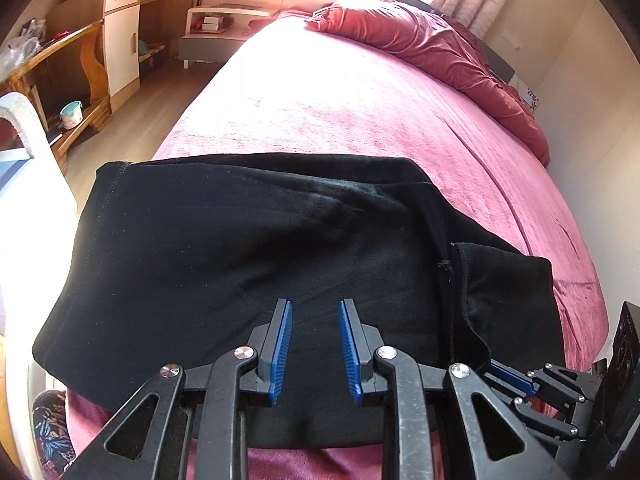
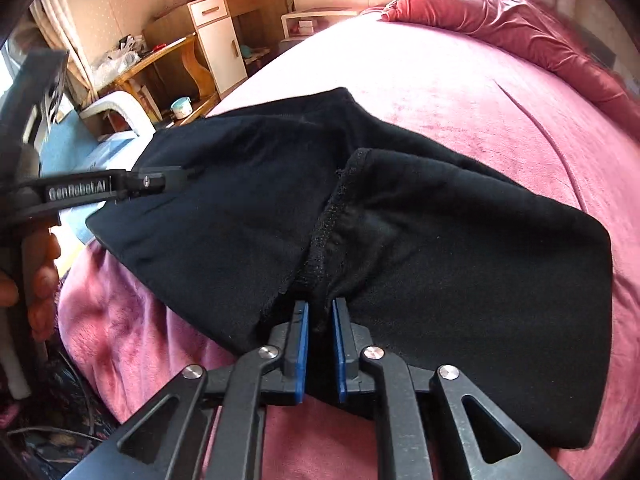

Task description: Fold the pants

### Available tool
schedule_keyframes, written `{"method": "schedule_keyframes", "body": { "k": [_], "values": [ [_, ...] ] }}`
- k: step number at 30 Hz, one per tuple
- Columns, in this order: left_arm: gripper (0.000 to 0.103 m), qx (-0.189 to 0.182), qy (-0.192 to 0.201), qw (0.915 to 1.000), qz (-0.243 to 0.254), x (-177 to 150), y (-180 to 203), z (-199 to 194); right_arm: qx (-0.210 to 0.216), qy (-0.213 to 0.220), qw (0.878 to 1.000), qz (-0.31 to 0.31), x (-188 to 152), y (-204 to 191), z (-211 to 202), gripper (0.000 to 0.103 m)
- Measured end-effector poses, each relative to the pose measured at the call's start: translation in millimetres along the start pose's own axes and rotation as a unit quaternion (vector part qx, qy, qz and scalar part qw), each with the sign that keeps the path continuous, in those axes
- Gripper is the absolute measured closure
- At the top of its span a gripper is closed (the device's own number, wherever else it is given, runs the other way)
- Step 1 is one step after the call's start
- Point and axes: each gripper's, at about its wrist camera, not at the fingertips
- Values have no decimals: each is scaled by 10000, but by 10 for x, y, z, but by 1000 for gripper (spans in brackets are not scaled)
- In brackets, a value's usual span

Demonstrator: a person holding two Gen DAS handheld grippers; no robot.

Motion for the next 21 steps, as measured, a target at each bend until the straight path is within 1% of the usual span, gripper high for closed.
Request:
{"method": "schedule_keyframes", "body": {
  "k": [2,4,5,6,7,10,11,15,21],
  "values": [
    [78,15,21,10000,11,-15,-3,-33,95,53,9999,-9,30,15,-62,93],
    [78,25,55,10000,71,-39,-17,-77,188,10,9998,-13,9,29,-64,93],
    [78,43,68,9999,112,-50,-2,-86,247,-107,9996,-31,-25,31,-14,93],
    [78,62,72,9998,164,-61,17,-94,227,-270,9993,-101,-75,26,76,92],
    [78,87,76,9997,221,-76,35,-108,168,-330,9992,-135,-120,20,137,92],
    [78,193,112,9990,389,-102,108,-147,227,-240,9995,-3,-131,42,175,88],
    [75,203,135,9988,425,-115,126,-173,225,-230,9995,-26,-140,32,184,87],
    [74,257,236,9978,559,-140,184,-275,184,-140,9997,-93,-160,-8,175,86],
    [74,281,288,9974,603,-158,215,-393,178,-76,9998,30,-178,3,83,82]
  ]
}}
Point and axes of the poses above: each gripper's, at about its wrist camera, not at the fingertips, and z roughly the way its jaws point, y to its right, x to its top, and after that the axes turned 7 degrees about y, right-handed
